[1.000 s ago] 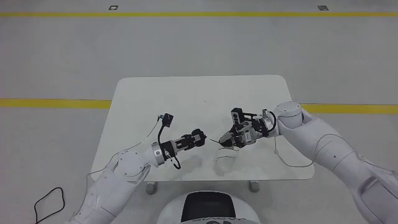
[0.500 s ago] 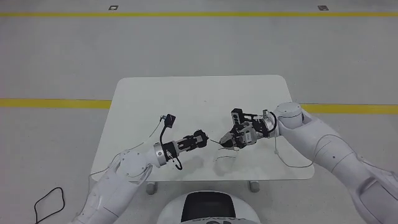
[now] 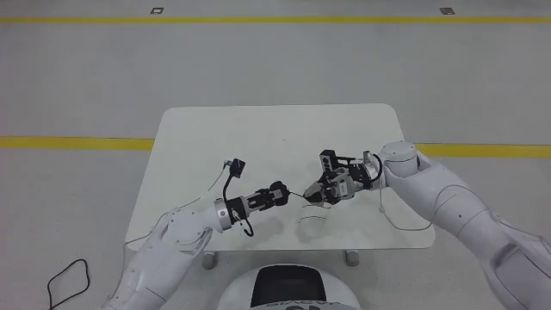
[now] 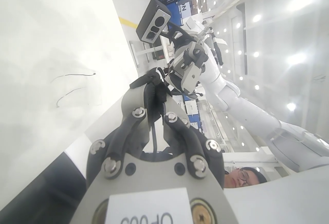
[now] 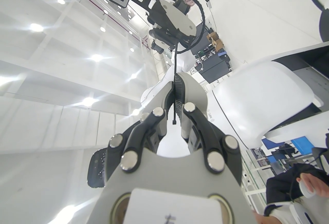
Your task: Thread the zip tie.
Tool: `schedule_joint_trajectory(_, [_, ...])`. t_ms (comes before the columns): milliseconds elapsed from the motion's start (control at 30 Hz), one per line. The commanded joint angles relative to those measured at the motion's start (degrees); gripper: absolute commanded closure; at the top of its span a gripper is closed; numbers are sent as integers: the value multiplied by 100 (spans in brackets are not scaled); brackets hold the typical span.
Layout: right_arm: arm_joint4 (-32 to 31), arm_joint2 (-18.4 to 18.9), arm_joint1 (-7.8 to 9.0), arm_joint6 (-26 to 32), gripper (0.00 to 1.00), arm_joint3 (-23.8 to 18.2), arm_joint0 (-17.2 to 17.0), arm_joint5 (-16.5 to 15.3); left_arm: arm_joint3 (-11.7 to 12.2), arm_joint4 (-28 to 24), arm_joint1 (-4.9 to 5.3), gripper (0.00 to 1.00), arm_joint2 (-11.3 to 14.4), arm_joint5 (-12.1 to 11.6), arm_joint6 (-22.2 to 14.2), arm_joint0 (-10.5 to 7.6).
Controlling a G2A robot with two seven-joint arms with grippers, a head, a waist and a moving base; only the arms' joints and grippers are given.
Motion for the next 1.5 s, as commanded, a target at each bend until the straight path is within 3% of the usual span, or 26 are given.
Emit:
schedule_joint_trajectory(0, [3, -8, -10, 7, 100, 27, 7, 0, 3, 2, -12, 100, -11, 0, -12, 1])
schedule_joint_trajectory(1467, [3, -38, -60, 39, 100, 118, 29, 0, 113, 57, -218, 100, -222, 0, -262, 35])
